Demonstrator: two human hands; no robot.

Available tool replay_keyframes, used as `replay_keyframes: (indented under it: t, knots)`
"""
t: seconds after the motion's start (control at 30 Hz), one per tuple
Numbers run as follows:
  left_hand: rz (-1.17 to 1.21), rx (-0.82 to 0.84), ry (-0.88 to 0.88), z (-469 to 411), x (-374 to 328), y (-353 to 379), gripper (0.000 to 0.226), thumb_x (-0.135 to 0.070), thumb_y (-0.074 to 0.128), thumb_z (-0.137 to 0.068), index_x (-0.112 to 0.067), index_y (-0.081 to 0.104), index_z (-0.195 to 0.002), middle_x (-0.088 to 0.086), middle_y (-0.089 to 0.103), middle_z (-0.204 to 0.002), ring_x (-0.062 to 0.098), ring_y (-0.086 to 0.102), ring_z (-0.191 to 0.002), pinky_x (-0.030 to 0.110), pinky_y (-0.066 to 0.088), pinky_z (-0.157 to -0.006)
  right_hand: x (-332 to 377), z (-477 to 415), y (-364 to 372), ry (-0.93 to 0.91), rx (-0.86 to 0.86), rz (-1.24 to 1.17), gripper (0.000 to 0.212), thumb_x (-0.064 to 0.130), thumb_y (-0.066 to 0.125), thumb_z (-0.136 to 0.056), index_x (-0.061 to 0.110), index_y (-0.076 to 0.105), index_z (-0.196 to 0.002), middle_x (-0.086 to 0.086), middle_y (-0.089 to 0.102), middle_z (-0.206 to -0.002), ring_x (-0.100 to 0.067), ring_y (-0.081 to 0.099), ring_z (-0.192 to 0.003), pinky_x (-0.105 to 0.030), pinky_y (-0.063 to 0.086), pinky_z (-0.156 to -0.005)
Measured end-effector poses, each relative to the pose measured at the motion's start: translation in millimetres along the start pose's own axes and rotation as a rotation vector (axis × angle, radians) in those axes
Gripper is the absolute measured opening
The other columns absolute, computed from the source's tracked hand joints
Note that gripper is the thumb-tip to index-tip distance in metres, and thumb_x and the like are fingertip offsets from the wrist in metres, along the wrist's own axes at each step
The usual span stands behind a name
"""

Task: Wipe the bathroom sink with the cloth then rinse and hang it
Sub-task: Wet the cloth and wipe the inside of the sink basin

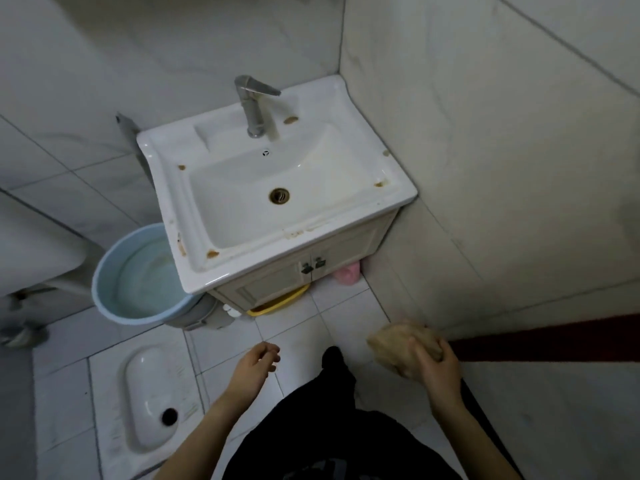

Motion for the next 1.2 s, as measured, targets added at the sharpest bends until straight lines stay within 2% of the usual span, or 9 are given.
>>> replay_keyframes:
  t: [0.1,0.2,0.27,0.43,0.57,0.7,0.87,1.03,1.2]
  knots:
    - [0.074,-0.034,0.033,-18.9,-36.8,5.0,0.022,-0.025,0.042,-0.100,-0.017,0.063,-0.099,0.007,0.067,-0.101,0.023,0.062,-0.090,0.032,0.046,-0.081,28.5,-42.2,4.7,0.003,0.014,0.026,0.022,0.017,0.071,-0.084,0.018,0.066,-0.106,-0.006,0.070,-0.106,-0.026,0.065,-0.100,-0.048,0.050,-0.096]
    - [0.155,-0.125,0.088,-31.1,-75.4,-3.5,0.022,-0.023,0.044,-0.099,-0.016,0.064,-0.102,0.005,0.067,-0.100,0.023,0.063,-0.093,0.033,0.047,-0.084,88.5,-64.9,23.9,-0.116,0.090,0.078,0.013,0.014,0.067,-0.088,0.017,0.062,-0.100,0.000,0.067,-0.095,-0.020,0.062,-0.091,-0.026,0.047,-0.078]
    - [0.194,-0.184,0.120,-36.6,-92.5,-13.2,0.021,-0.020,0.045,-0.098,-0.016,0.065,-0.102,0.006,0.068,-0.100,0.022,0.063,-0.092,0.033,0.048,-0.084,127.2,-77.9,39.8,-0.201,0.145,0.119,0.011,0.014,0.066,-0.089,0.020,0.061,-0.097,0.003,0.064,-0.089,-0.020,0.061,-0.088,-0.022,0.041,-0.069]
    - [0.267,-0.293,0.108,-45.6,-104.0,-35.9,0.020,-0.020,0.046,-0.098,-0.019,0.066,-0.100,0.004,0.068,-0.098,0.021,0.064,-0.092,0.031,0.050,-0.081,197.8,-107.3,92.7,-0.261,0.372,0.049,0.015,0.019,0.066,-0.089,0.021,0.067,-0.104,0.006,0.072,-0.098,-0.008,0.068,-0.090,-0.019,0.054,-0.073]
    - [0.378,-0.393,0.096,-59.6,-118.7,-49.7,0.019,-0.027,0.051,-0.092,-0.019,0.068,-0.096,0.004,0.070,-0.094,0.023,0.066,-0.088,0.032,0.049,-0.079,244.6,-136.9,147.5,-0.257,0.493,0.010,0.012,0.022,0.068,-0.088,0.026,0.068,-0.100,0.008,0.072,-0.099,-0.003,0.068,-0.091,-0.021,0.054,-0.077]
    - [0.419,-0.492,0.096,-83.5,-153.7,-68.8,0.018,-0.018,0.048,-0.096,-0.018,0.066,-0.094,0.006,0.070,-0.094,0.024,0.066,-0.086,0.035,0.050,-0.079,283.5,-167.0,203.7,-0.243,0.599,0.011,0.009,0.017,0.067,-0.089,0.022,0.068,-0.096,0.003,0.072,-0.098,-0.008,0.068,-0.091,-0.022,0.055,-0.078]
    - [0.382,-0.558,0.122,-119.0,-207.1,-103.5,0.019,-0.017,0.046,-0.097,-0.016,0.065,-0.099,0.005,0.069,-0.096,0.015,0.065,-0.083,0.024,0.048,-0.076,317.4,-205.0,260.7,-0.270,0.658,0.058,0.006,0.017,0.067,-0.088,0.017,0.068,-0.094,-0.003,0.072,-0.096,-0.017,0.068,-0.092,-0.032,0.055,-0.079]
    - [0.277,-0.543,0.152,-159.1,-245.8,-131.9,0.028,-0.031,0.046,-0.090,-0.019,0.063,-0.109,-0.003,0.066,-0.103,0.012,0.062,-0.093,0.028,0.047,-0.082,327.7,-232.5,304.5,-0.277,0.694,0.125,0.006,0.019,0.069,-0.087,0.017,0.066,-0.092,-0.005,0.071,-0.092,-0.020,0.068,-0.089,-0.035,0.055,-0.074]
    - [0.139,-0.475,0.115,-210.2,-246.6,-145.7,0.027,-0.034,0.046,-0.095,-0.028,0.059,-0.117,-0.003,0.064,-0.108,0.014,0.059,-0.102,0.028,0.045,-0.086,317.4,-244.4,332.2,-0.268,0.712,0.140,0.009,0.020,0.068,-0.088,0.016,0.066,-0.097,-0.001,0.071,-0.093,-0.014,0.068,-0.088,-0.022,0.052,-0.067]
Point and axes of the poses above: each hand's wrist, its own z-axis away from the middle knuckle, its own y-axis out of the palm, x = y × z, the point moved 3 cm from there along -z, towards the middle knuckle
